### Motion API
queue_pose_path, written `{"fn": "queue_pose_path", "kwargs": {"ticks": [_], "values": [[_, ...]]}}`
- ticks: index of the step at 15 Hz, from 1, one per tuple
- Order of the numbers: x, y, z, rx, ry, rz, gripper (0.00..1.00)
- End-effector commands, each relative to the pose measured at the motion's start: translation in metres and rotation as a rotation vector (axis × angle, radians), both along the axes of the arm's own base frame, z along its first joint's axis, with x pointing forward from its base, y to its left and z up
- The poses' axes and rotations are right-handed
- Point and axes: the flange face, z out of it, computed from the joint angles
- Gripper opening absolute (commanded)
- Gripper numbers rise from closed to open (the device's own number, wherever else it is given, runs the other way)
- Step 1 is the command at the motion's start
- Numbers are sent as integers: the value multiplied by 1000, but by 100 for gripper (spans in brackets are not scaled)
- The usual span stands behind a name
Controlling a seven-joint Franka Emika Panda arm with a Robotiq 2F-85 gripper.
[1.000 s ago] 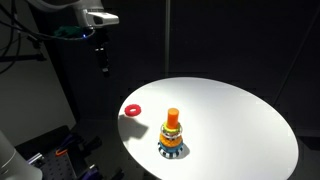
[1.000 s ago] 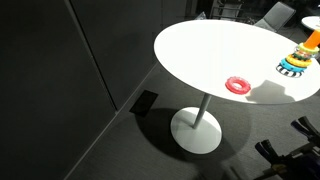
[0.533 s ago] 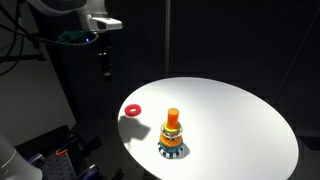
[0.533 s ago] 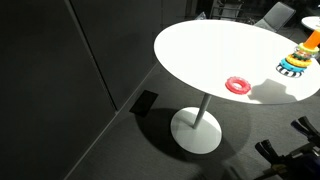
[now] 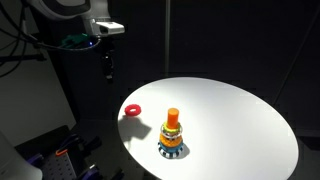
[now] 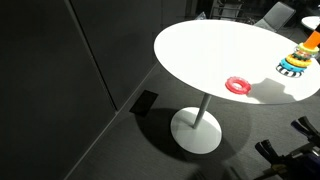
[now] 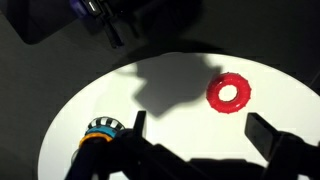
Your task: Place the stack on top of the red ring
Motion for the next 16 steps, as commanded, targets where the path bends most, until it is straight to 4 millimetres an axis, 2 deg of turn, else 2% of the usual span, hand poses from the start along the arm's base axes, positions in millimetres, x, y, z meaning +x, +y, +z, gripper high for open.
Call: {"fn": "queue_pose_path", "kwargs": {"ticks": [1,6,11,16], "values": [[23,1,-23,-6,-7,-58,100],[46,6,-73,6,27,-72,100],[59,11,-127,-9,91,-42,100],[73,19,-164,-22,119,-13,100]]}}
